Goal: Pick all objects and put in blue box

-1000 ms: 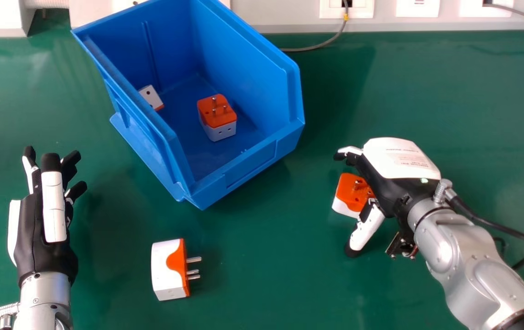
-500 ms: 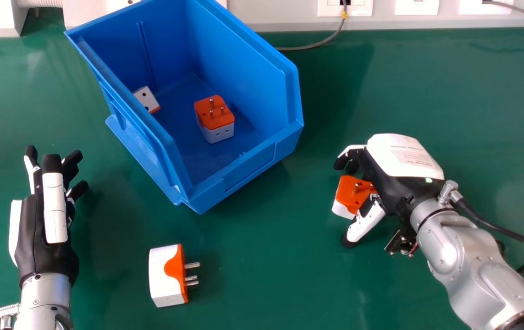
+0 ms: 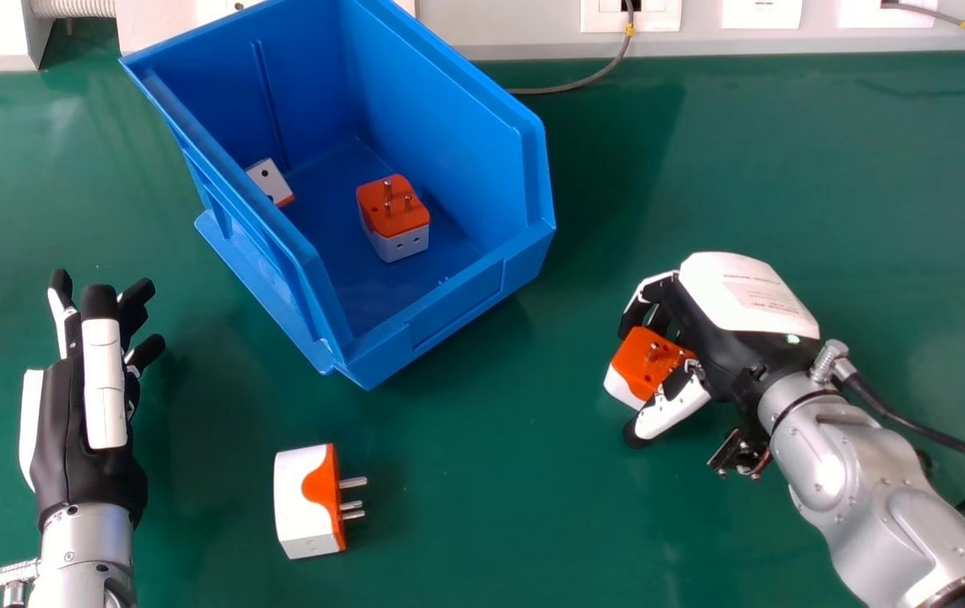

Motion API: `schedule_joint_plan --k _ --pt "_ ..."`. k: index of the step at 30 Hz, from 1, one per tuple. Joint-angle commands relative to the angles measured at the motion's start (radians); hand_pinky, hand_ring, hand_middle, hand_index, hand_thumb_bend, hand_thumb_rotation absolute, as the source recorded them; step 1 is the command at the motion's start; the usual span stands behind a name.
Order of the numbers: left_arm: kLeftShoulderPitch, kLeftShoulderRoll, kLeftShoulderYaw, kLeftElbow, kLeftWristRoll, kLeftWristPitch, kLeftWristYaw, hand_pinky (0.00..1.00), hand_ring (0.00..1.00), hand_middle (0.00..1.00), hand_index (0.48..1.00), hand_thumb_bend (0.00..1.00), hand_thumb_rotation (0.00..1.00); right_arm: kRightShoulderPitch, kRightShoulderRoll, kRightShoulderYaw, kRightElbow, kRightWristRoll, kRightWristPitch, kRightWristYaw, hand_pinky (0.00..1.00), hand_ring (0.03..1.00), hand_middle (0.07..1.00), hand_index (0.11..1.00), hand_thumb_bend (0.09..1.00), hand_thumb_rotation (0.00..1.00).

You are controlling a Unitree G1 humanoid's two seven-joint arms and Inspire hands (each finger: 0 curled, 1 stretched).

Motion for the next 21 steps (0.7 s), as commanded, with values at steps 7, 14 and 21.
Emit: schedule_joint_plan --k 7,14,21 --pt "-0.028 0.011 -0.013 -0.015 0.022 -0.003 0.023 0.87 0.93 0.88 0.951 0.93 0.98 -0.018 0.002 -0.004 0.026 -0.009 -0.007 -0.041 0.38 0.409 0.525 0.537 0.531 0.0" --pt "-0.029 0.01 -0.019 -0.043 0.032 0.024 0.037 0.87 0.92 0.88 0.951 0.93 0.98 -0.021 0.004 -0.014 0.028 -0.011 -0.039 -0.107 0.38 0.408 0.523 0.523 0.525 0.0" --pt "-0.023 0.006 -0.02 -0.072 0.034 0.048 0.049 0.87 0.92 0.88 0.953 0.94 0.98 -0.025 0.014 -0.032 0.103 0.004 -0.203 -0.327 0.37 0.401 0.519 0.518 0.52 0.0"
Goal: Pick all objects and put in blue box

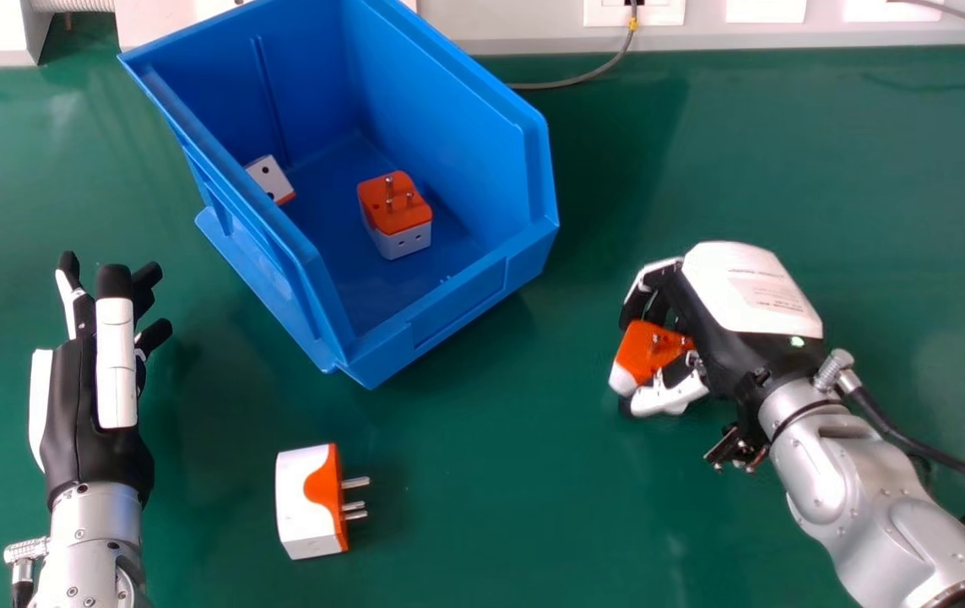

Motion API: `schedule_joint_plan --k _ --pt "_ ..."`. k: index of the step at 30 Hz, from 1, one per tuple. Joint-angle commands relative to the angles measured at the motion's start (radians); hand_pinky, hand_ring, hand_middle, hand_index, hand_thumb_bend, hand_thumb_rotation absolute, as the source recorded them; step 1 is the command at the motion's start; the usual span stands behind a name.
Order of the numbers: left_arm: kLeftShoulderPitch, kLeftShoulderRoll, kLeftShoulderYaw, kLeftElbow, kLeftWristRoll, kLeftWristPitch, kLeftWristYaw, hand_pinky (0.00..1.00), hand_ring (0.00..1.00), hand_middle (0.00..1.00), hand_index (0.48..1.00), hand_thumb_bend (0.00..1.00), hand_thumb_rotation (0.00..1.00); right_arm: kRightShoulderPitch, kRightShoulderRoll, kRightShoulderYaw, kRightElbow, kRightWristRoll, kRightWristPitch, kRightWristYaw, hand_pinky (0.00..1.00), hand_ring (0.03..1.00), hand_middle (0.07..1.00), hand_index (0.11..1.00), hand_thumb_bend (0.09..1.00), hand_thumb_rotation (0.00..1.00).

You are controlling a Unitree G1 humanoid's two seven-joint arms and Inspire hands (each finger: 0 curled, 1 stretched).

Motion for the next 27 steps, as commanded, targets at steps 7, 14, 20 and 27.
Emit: schedule_joint_plan --k 7,14,20,27 --pt "0.0 0.001 -0.001 -0.035 -0.002 -0.001 0.002 0.87 0.92 0.88 0.954 0.94 0.98 -0.062 0.011 0.0 0.137 -0.043 -0.184 -0.305 0.37 0.41 0.518 0.51 0.514 0.0" --pt "-0.001 0.003 0.001 -0.029 -0.005 -0.006 -0.004 0.87 0.92 0.88 0.955 0.94 0.98 -0.081 0.016 0.008 0.222 -0.072 -0.29 -0.477 0.36 0.422 0.519 0.503 0.509 0.0" --pt "-0.002 0.003 0.0 -0.03 0.0 -0.004 0.002 0.87 0.92 0.87 0.955 0.95 0.98 -0.108 0.021 0.027 0.291 -0.103 -0.383 -0.642 0.37 0.43 0.516 0.494 0.507 0.0" --pt "-0.001 0.005 -0.002 -0.029 0.002 -0.006 0.001 0.87 0.92 0.87 0.955 0.95 0.99 -0.144 0.023 0.067 0.368 -0.162 -0.484 -0.854 0.37 0.439 0.515 0.485 0.505 0.0"
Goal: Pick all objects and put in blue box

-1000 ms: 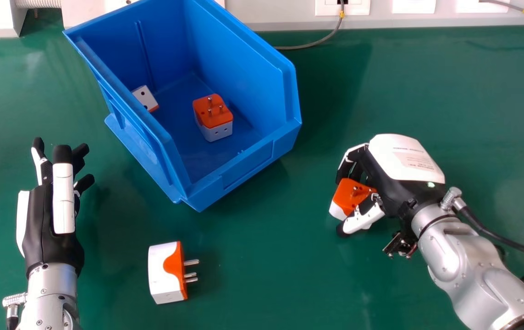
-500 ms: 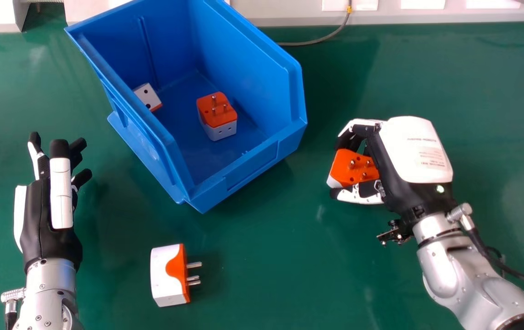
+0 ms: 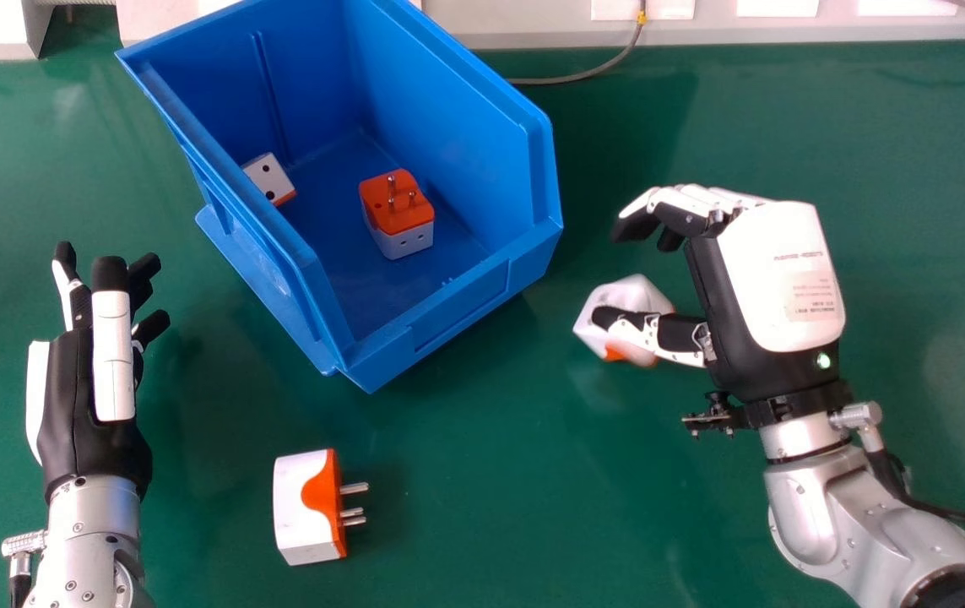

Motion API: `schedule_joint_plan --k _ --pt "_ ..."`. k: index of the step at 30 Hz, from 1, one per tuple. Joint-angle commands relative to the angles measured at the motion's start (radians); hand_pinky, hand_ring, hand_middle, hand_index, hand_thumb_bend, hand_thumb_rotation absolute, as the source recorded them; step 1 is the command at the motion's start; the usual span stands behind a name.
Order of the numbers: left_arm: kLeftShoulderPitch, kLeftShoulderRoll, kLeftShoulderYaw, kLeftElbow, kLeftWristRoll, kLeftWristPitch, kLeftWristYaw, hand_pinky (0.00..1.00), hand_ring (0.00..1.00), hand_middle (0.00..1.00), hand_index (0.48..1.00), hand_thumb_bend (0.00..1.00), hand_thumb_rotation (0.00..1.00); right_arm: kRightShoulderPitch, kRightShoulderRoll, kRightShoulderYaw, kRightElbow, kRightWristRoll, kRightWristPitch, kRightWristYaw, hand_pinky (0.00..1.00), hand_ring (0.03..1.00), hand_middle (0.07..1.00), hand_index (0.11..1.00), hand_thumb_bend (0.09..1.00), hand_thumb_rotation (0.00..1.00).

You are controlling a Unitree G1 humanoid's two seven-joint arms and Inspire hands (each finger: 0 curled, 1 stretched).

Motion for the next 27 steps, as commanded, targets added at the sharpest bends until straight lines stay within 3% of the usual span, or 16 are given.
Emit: schedule_joint_plan --k 1,12,19,27 --pt "0.0 0.006 -0.001 -0.013 0.002 -0.008 0.001 0.87 0.92 0.87 0.955 0.95 0.99 -0.04 -0.006 0.014 0.014 -0.019 -0.043 -0.089 0.37 0.442 0.515 0.482 0.504 0.0" --pt "-0.005 0.002 0.0 -0.008 0.0 -0.005 0.006 0.87 0.92 0.87 0.956 0.95 0.99 -0.126 -0.001 0.118 0.138 -0.14 -0.117 -0.403 0.38 0.45 0.515 0.472 0.503 0.0" --pt "-0.008 0.004 -0.002 -0.005 0.003 -0.006 0.011 0.87 0.92 0.87 0.956 0.95 0.99 -0.134 0.002 0.122 0.167 -0.125 -0.124 -0.38 0.37 0.459 0.516 0.47 0.502 0.0" --pt "-0.007 0.007 -0.003 -0.008 0.003 -0.008 0.007 0.87 0.92 0.87 0.956 0.95 0.99 -0.126 -0.006 0.114 0.16 -0.089 -0.144 -0.3 0.37 0.461 0.516 0.47 0.502 0.0"
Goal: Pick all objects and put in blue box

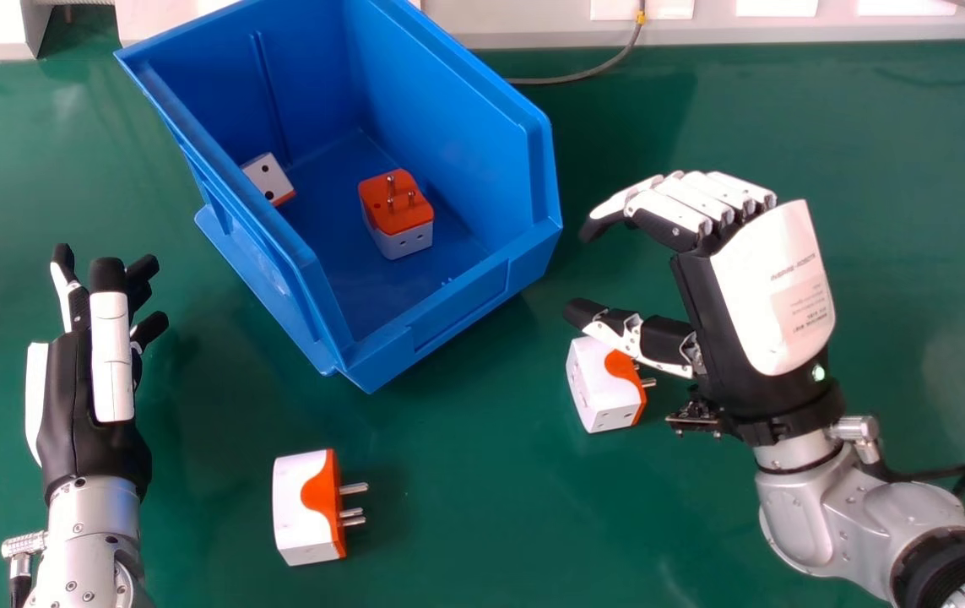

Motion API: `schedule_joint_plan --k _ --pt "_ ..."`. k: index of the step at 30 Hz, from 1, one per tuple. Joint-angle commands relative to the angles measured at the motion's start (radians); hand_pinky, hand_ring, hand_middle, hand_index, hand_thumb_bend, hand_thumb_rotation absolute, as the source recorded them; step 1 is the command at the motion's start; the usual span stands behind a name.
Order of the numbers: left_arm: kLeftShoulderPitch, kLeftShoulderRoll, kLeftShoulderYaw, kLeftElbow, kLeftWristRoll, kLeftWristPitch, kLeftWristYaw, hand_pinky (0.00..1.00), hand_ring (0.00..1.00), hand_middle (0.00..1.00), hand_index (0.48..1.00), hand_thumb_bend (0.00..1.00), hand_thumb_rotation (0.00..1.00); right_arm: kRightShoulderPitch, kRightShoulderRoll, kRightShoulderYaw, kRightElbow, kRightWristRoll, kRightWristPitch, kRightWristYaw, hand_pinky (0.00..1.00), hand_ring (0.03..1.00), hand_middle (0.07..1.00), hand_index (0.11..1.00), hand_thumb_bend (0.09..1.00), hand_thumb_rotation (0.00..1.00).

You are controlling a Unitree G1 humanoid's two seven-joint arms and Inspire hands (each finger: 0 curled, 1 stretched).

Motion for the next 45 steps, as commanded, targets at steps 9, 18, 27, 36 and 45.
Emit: schedule_joint_plan --k 9,18,27,36,45 --pt "-0.005 0.008 -0.003 -0.018 0.004 -0.003 -0.004 0.87 0.92 0.87 0.957 0.95 0.99 -0.013 -0.011 -0.03 -0.005 0.087 -0.022 0.139 0.37 0.459 0.518 0.473 0.502 0.0" --pt "-0.008 0.014 -0.002 -0.011 0.006 -0.004 -0.006 0.87 0.92 0.87 0.957 0.95 0.99 0.017 -0.034 -0.084 -0.033 0.225 -0.106 0.484 0.4 0.49 0.553 0.489 0.505 0.03" --pt "-0.005 0.015 -0.003 -0.015 0.005 -0.006 -0.008 0.87 0.92 0.87 0.959 0.95 0.99 0.017 -0.086 -0.064 -0.09 0.181 -0.096 0.643 0.67 0.786 0.815 0.813 0.881 0.39" --pt "-0.011 0.018 -0.001 -0.011 0.003 0.002 -0.005 0.87 0.92 0.87 0.959 0.95 0.99 0.023 -0.087 -0.085 -0.1 0.207 -0.123 0.751 0.81 0.938 0.943 0.963 0.982 0.59" --pt "-0.011 0.018 0.001 -0.014 -0.001 0.004 -0.008 0.86 0.92 0.87 0.958 0.95 0.99 0.013 -0.107 -0.092 -0.094 0.211 -0.142 0.781 0.84 0.98 0.978 0.997 1.0 0.65"
